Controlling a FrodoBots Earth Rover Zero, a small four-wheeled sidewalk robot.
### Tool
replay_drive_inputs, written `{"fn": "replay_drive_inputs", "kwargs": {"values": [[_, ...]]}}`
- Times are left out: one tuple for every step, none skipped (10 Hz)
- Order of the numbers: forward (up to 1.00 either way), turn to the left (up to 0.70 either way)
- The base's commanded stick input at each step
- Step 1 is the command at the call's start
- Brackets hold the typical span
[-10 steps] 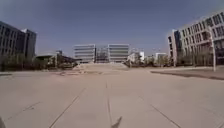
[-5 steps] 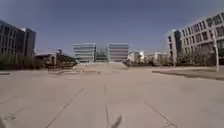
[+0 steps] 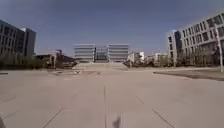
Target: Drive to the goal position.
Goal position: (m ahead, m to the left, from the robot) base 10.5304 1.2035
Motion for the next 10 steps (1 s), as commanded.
{"fn": "replay_drive_inputs", "kwargs": {"values": [[0.70,0.00],[0.70,0.00],[0.70,0.00],[0.70,0.00],[0.70,0.00],[0.70,0.00],[0.70,0.00],[0.70,0.00],[0.70,0.00],[0.70,0.00]]}}
